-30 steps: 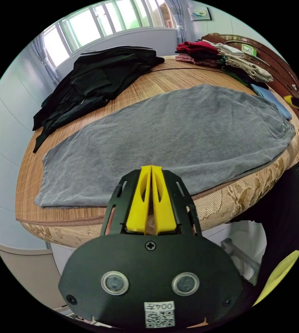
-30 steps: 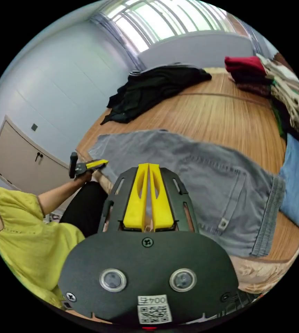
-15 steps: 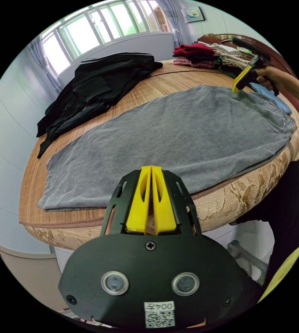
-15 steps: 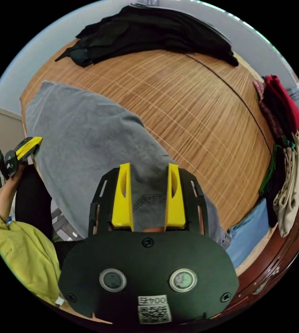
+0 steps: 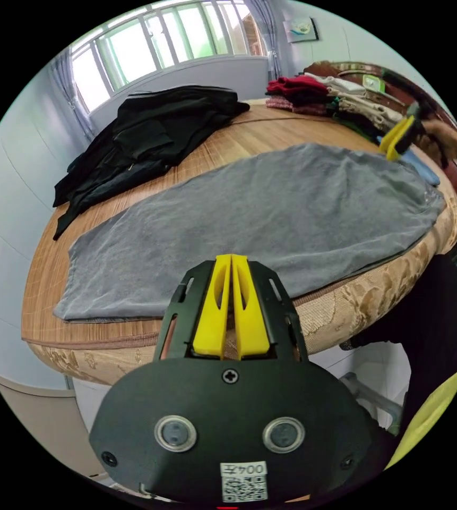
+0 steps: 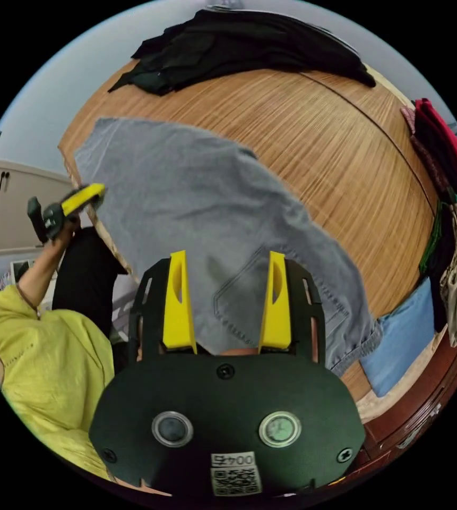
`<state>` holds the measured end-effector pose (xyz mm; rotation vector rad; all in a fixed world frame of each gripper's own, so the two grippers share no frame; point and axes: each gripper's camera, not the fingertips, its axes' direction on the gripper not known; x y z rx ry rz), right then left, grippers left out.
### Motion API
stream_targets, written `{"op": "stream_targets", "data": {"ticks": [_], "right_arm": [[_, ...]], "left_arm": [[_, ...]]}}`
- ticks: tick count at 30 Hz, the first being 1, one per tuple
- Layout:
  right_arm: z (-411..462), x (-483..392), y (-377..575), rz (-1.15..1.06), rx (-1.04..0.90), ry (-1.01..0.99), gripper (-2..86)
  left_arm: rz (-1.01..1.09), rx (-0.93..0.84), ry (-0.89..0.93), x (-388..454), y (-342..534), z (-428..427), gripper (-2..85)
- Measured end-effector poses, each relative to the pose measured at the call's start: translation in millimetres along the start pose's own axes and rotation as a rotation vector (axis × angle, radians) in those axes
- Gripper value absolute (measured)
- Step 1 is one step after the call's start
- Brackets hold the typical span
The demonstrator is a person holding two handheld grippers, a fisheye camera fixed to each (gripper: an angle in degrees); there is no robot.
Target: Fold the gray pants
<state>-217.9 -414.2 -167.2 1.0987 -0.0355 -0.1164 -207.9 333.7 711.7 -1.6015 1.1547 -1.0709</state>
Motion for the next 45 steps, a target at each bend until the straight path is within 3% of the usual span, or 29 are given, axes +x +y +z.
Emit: {"op": "stream_targets", "data": {"ticks": [3, 6, 9, 11, 16, 23, 33, 38, 41, 45], "right_arm": [[30, -8, 31, -0.004, -0.070, 0.034, 21.0], [62, 0, 49, 0.022, -0.125, 0.068, 21.1], [101, 13, 59, 0.011, -0.222, 0.191, 21.6], [100, 29, 70, -0.007, -0.167, 0.155, 21.6], [105, 43, 83, -0.043, -0.153, 0.145, 21.6], [109, 63, 102, -0.018, -0.131, 0.161, 21.6], [108, 94, 148, -0.016, -0.058, 0.169, 21.4], [100, 113, 178, 0.053, -0.043, 0.158, 20.7], [81, 115, 201, 0.095, 0.064, 0.131, 20.0], [43, 135, 219, 0.206, 0.363, -0.055, 19.3]], "left_arm": [[-0.048, 0.088, -0.035, -46, 15, -42, 0.2], [-0.139, 0.047, -0.081, -124, 37, -47, 0.2], [-0.184, -0.065, -0.073, -194, 56, -16, 0.2], [-0.176, -0.230, -0.117, -229, 70, 23, 0.3], [-0.264, -0.182, 0.045, -265, 90, 35, 0.2], [-0.125, -0.199, -0.169, -217, 91, 60, 0.1], [-0.109, -0.267, -0.147, -214, 94, 94, 0.4], [-0.045, -0.410, -0.111, -205, 57, 103, 2.2], [0.058, -0.204, 0.054, -169, 3, 73, 4.5], [0.300, -0.104, 0.155, -75, -84, 90, 8.2]]}}
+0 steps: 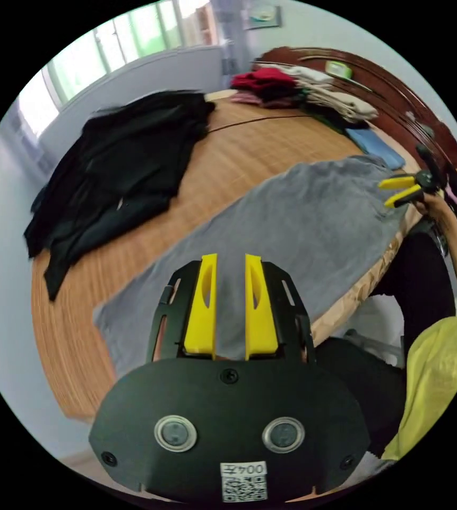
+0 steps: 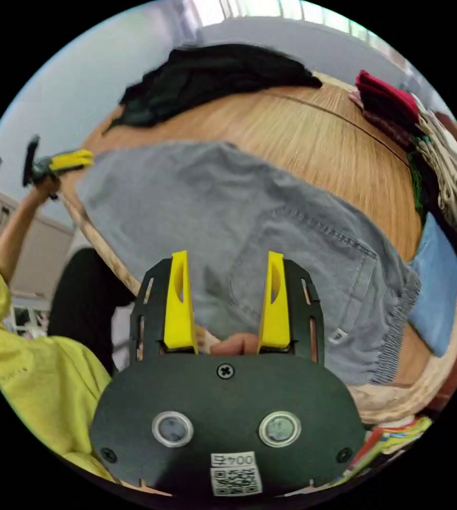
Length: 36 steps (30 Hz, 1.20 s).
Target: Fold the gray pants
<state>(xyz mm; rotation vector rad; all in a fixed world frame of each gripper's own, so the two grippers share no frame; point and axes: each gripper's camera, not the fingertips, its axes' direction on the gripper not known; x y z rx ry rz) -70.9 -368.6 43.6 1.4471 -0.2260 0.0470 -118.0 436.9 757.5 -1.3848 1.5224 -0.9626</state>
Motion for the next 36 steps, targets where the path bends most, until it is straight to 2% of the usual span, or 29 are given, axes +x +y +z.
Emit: {"op": "stream_targets", "data": {"ticks": [2, 4, 6, 10, 13, 18, 25, 29, 33, 36], "right_arm": [[-7, 34, -3, 0.126, 0.172, -0.281, 17.4], [4, 58, -3, 0.174, 0.251, -0.465, 15.9], [22, 71, -2, 0.201, 0.264, -0.513, 15.6], [51, 73, 15, 0.197, 0.258, -0.373, 16.6], [55, 69, 13, 0.162, 0.288, -0.380, 16.4], [65, 43, 6, 0.078, 0.275, -0.191, 16.1], [83, 19, 23, 0.006, 0.284, -0.075, 15.7], [97, -16, 36, -0.095, 0.325, 0.095, 15.4], [122, -53, 42, -0.214, 0.310, 0.243, 14.5], [158, -76, 43, -0.276, 0.229, 0.345, 12.2]], "left_arm": [[0.183, 0.020, 0.004, 51, -70, 37, 9.7], [0.297, -0.016, 0.001, 86, -115, 76, 10.6], [0.372, -0.065, -0.004, 111, -150, 114, 11.4], [0.438, -0.147, 0.087, 132, -200, 174, 12.2], [0.458, -0.198, 0.145, 136, -214, 205, 11.5], [0.479, -0.239, 0.215, 150, -211, 228, 4.5], [0.550, -0.136, -0.049, 211, -154, 174, 1.4], [0.574, -0.076, -0.221, 265, -91, 171, 1.2], [0.590, -0.039, -0.273, 292, -41, 187, 1.2], [0.551, -0.006, -0.257, 289, -18, 196, 1.2]]}}
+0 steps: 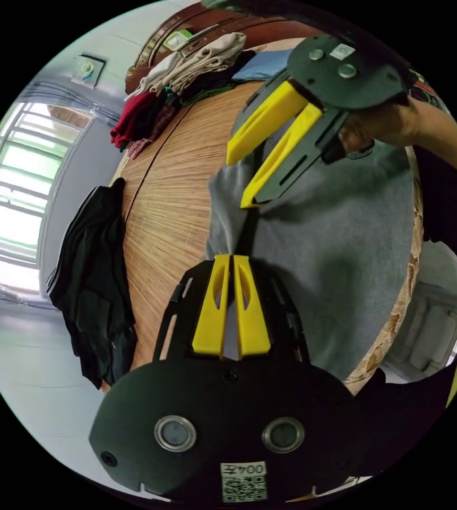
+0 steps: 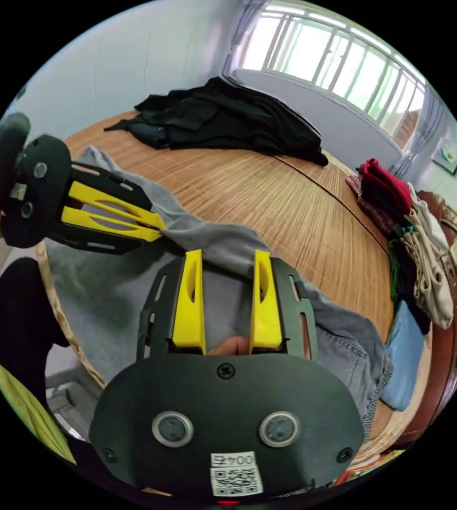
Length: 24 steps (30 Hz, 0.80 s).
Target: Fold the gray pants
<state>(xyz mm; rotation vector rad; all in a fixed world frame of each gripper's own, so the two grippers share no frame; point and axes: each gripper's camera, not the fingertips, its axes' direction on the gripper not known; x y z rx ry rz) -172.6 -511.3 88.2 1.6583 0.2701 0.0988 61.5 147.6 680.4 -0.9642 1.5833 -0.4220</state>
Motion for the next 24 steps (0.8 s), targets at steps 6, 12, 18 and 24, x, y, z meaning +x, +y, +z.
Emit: {"op": "stream_targets", "data": {"ticks": [6, 12, 18, 24], "right_arm": [[39, -56, 11, -0.164, -0.113, 0.148, 0.2], [51, -78, 21, -0.201, -0.115, 0.167, -0.6], [62, -90, 23, -0.208, -0.114, 0.175, -0.6], [64, -83, 21, -0.178, -0.109, 0.122, -0.6]], "left_arm": [[-0.001, 0.050, 0.075, -20, 27, 10, 1.0], [-0.404, 0.204, 0.500, -157, 65, 31, 0.6], [-0.568, 0.040, 0.883, -204, 26, 130, 3.1], [-0.228, -0.093, 0.669, -157, -45, 163, 8.4]]}}
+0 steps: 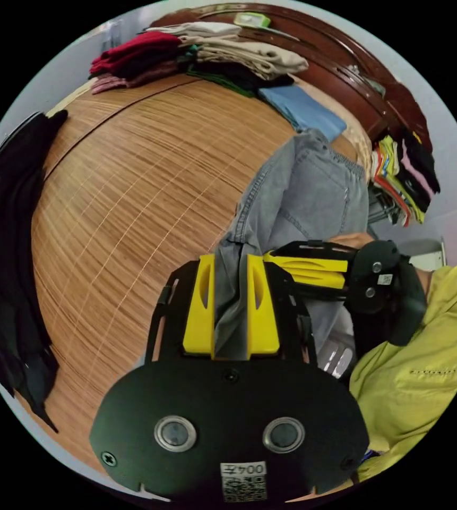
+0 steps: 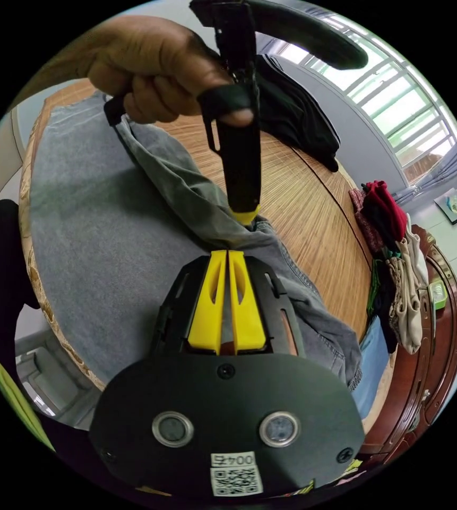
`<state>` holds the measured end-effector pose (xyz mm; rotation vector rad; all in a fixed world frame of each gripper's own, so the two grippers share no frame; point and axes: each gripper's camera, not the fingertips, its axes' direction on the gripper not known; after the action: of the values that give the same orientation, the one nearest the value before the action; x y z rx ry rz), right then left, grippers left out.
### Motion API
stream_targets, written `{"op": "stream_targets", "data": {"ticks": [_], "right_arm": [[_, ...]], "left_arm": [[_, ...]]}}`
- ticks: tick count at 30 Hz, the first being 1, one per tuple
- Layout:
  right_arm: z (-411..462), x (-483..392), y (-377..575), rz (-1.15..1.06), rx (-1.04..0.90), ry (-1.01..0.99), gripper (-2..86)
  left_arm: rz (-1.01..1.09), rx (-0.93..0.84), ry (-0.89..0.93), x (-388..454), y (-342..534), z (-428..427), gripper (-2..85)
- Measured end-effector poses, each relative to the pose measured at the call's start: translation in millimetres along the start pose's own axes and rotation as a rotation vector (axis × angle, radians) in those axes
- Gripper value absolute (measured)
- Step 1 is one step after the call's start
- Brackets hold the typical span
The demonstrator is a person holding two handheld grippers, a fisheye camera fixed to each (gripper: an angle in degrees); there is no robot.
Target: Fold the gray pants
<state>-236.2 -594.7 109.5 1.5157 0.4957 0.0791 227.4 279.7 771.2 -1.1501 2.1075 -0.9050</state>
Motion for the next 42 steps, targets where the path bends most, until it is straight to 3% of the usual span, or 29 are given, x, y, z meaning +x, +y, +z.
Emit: {"op": "stream_targets", "data": {"ticks": [4, 9, 17, 19, 22, 24, 33, 35, 39, 42], "right_arm": [[-2, 7, -2, 0.017, 0.010, -0.023, -0.5], [-23, 22, 1, 0.014, 0.072, -0.057, -0.5], [-74, 88, 18, 0.046, 0.229, -0.375, 0.9], [-70, 93, 17, -0.021, 0.198, -0.554, 4.6], [-45, 73, 2, -0.137, -0.012, -0.672, 15.5], [-36, 56, -4, -0.208, -0.113, -0.664, 18.4], [-53, 51, -17, -0.198, -0.109, -0.515, 14.8], [-55, 54, -19, -0.177, -0.105, -0.524, 14.5], [-59, 59, -24, -0.156, -0.107, -0.540, 14.1], [-62, 64, -28, -0.140, -0.106, -0.559, 13.8]], "left_arm": [[-0.007, -0.052, -0.011, -17, -21, 34, 7.6], [-0.085, -0.017, 0.169, -51, -21, 56, 4.7], [-0.047, -0.086, 0.135, -42, -30, 101, 3.4], [-0.033, -0.098, 0.117, -36, -35, 108, 3.1], [0.005, -0.114, 0.094, -25, -44, 116, 2.3], [0.046, -0.124, 0.055, -18, -51, 115, 1.6], [0.309, -0.189, -0.277, -4, -139, 99, 0.5], [0.403, -0.289, -0.342, -3, -160, 133, 0.6], [0.456, -0.379, -0.356, -4, -177, 191, 0.7], [0.408, -0.346, -0.319, -16, -181, 190, 1.0]]}}
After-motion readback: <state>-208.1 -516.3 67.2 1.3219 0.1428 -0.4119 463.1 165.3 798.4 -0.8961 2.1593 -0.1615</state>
